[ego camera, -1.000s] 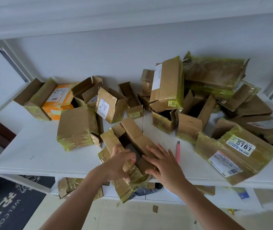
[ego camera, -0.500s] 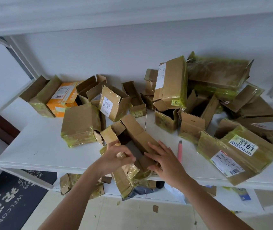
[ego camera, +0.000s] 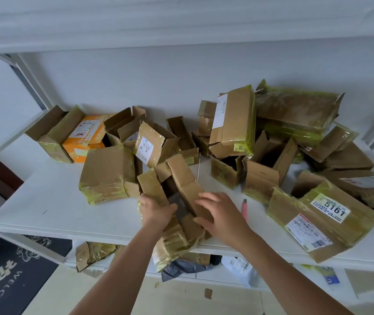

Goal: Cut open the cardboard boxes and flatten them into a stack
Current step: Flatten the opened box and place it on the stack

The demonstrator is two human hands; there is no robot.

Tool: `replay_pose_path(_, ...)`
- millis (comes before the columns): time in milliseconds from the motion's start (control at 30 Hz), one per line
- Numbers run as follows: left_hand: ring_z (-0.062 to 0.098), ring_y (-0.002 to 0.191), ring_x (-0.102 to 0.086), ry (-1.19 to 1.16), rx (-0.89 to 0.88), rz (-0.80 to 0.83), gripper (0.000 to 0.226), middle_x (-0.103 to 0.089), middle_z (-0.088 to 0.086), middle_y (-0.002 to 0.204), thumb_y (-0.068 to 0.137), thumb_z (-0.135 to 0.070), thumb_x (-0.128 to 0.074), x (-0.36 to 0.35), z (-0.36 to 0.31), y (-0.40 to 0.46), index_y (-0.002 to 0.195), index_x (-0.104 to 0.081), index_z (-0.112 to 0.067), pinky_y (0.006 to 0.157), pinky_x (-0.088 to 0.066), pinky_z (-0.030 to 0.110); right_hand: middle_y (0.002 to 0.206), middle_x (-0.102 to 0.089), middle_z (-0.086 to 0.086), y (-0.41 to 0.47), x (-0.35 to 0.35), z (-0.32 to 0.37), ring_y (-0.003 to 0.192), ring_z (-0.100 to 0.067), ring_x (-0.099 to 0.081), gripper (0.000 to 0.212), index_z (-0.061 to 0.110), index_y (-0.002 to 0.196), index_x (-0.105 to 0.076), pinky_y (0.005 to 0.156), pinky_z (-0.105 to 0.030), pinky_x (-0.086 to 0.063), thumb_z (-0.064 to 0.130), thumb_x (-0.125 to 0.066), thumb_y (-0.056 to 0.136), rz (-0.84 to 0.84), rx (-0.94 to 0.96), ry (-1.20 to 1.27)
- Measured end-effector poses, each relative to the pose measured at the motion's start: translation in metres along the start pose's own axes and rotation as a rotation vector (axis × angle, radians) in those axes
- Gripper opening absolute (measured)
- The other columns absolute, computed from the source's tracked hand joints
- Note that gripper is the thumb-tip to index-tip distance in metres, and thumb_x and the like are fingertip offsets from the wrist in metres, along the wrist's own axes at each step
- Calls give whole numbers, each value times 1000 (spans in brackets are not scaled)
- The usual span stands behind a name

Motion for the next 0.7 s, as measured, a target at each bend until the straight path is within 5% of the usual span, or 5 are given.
replay_pose_path(200,25,117,-48,122,-476,-44,99,-38,-2,140,71,-8,-76,11,-13,-28,150,-17,-20,85,-45,36,166,5,3,38,37,16,152,-22,-6,102,32,157,-6,122,-46,-21,25,-76,83,-175,20,9)
replay_pose_path(267,16,114,-43,115,-595,-26,101,-35,-8,136,70,-5,-75,15,-13,-34,150,-16,-22,87,-41,31,165,13,6,53,52,26,151,-26,-7,113,39,156,1,114,-41,-30,19,-80,80,-229,8,45)
replay_pose_path(433,19,128,-35,80,-593,97,103,-30,-4,143,73,-6,-75,25,-2,-29,150,-9,-24,108,-38,41,145,-43,-4,70,61,42,121,-19,-52,85,22,157,-17,92,-21,-41,6,-68,90,-355,-27,107)
replay_pose_path(600,19,127,-33,-15,-583,-86,95,-27,1,141,76,0,-72,29,-25,-25,148,-11,-13,101,-36,30,135,-55,-6,67,39,51,118,-15,-55,72,12,149,-39,95,4,-25,-5,-68,85,-411,164,152)
replay_pose_path(700,8,117,-31,-58,-639,-231,92,-29,-5,128,72,0,-75,30,-39,-23,145,-20,-11,101,-31,28,128,-57,-2,66,39,54,98,-7,-57,73,14,146,-44,88,-3,-41,-6,-72,81,-419,227,111)
Point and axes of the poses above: each hand's wrist, its own y-axis towards the middle knuckle, its own x-axis out of the back of the hand, z = x × y, the point moved 1 cm from there along y, towards the middle knuckle
